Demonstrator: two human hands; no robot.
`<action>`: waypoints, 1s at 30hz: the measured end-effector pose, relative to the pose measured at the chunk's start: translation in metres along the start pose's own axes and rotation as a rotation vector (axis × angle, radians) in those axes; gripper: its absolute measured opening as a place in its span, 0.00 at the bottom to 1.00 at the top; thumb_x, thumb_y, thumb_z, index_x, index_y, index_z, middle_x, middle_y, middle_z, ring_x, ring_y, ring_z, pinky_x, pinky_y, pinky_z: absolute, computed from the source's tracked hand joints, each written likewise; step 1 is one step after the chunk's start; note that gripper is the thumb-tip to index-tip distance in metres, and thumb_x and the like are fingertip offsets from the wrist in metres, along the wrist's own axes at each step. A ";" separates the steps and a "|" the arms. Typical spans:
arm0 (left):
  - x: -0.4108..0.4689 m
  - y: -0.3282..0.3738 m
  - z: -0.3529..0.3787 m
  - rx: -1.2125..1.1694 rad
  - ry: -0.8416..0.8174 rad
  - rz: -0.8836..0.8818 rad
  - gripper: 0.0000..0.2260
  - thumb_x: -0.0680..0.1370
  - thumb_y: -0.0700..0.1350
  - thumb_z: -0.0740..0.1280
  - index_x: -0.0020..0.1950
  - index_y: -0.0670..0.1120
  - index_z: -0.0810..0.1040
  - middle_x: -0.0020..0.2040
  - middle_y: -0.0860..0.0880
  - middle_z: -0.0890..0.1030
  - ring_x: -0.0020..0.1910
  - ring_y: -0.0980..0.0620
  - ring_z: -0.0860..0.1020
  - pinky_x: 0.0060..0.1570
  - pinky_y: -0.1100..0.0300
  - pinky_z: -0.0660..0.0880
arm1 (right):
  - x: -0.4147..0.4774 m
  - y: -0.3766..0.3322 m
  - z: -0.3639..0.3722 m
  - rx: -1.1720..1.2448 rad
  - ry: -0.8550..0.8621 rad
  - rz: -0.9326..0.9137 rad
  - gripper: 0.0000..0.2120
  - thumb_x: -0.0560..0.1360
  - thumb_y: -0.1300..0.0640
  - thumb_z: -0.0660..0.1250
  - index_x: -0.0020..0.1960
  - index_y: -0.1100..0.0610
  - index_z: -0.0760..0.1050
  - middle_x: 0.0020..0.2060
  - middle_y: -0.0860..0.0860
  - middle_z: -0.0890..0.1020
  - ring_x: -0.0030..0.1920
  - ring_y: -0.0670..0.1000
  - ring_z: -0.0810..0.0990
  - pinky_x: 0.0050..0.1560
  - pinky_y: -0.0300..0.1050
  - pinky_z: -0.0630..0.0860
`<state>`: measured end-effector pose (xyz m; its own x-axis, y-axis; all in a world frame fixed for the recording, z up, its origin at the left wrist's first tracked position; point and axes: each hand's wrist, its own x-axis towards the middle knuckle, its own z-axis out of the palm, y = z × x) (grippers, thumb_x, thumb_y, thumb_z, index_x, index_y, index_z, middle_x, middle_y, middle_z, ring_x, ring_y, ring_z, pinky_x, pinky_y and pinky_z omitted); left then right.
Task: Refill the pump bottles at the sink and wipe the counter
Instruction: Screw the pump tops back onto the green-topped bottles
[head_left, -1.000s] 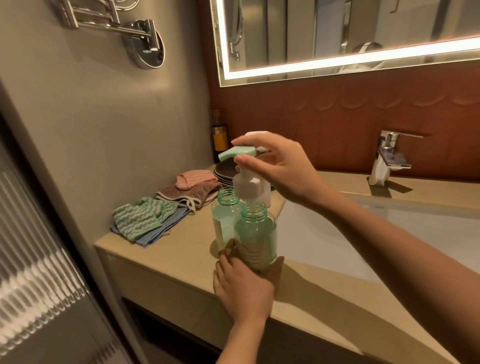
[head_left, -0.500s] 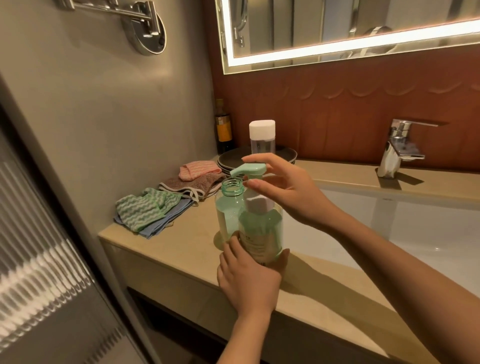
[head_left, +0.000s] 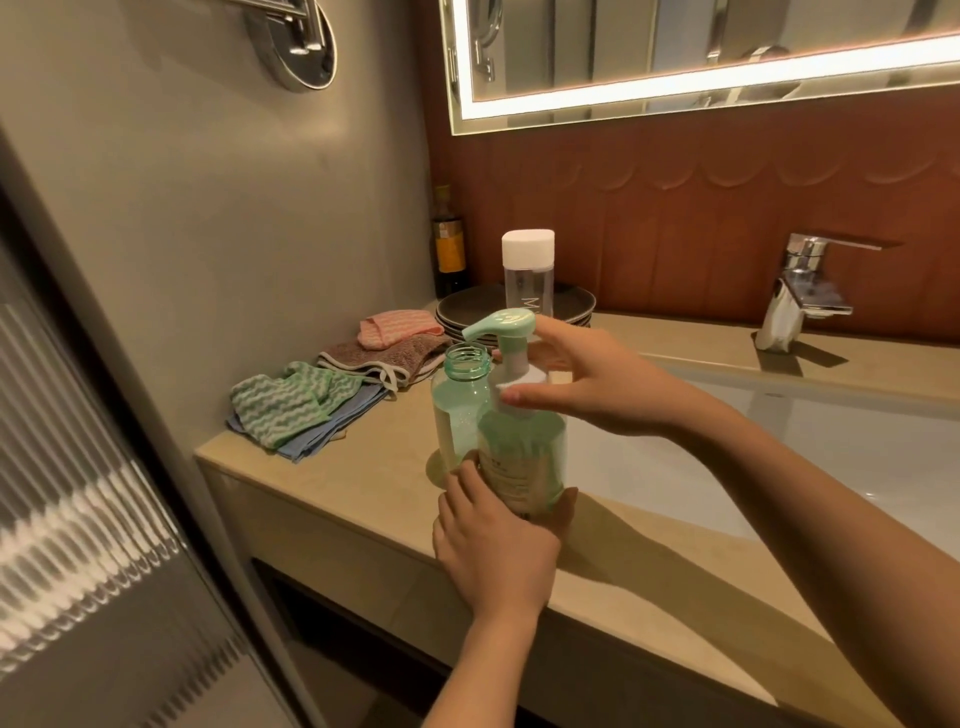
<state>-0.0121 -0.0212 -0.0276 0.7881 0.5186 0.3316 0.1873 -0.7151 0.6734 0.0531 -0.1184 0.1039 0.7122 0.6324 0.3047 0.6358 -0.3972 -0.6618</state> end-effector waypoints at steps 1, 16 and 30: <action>0.000 0.001 -0.001 -0.004 0.012 -0.001 0.41 0.68 0.66 0.66 0.72 0.43 0.58 0.71 0.46 0.65 0.70 0.46 0.63 0.69 0.54 0.58 | 0.000 0.000 0.000 0.017 -0.006 0.003 0.28 0.72 0.52 0.70 0.70 0.50 0.65 0.66 0.46 0.74 0.64 0.43 0.72 0.62 0.36 0.71; 0.002 -0.002 0.006 0.001 0.059 0.027 0.44 0.63 0.72 0.65 0.68 0.44 0.64 0.64 0.47 0.71 0.65 0.46 0.69 0.64 0.51 0.64 | 0.003 0.012 0.002 0.133 0.029 -0.009 0.28 0.63 0.46 0.72 0.62 0.51 0.74 0.57 0.44 0.80 0.58 0.41 0.78 0.60 0.36 0.74; 0.000 0.000 -0.002 -0.033 0.029 0.052 0.44 0.63 0.71 0.47 0.72 0.45 0.60 0.68 0.47 0.67 0.68 0.46 0.65 0.67 0.51 0.60 | -0.014 0.012 0.020 0.226 -0.072 0.011 0.18 0.75 0.44 0.55 0.64 0.40 0.64 0.63 0.37 0.69 0.61 0.32 0.69 0.56 0.26 0.68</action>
<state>-0.0133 -0.0204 -0.0267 0.7790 0.4946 0.3855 0.1267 -0.7262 0.6757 0.0451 -0.1191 0.0782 0.6907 0.6777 0.2522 0.5397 -0.2509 -0.8036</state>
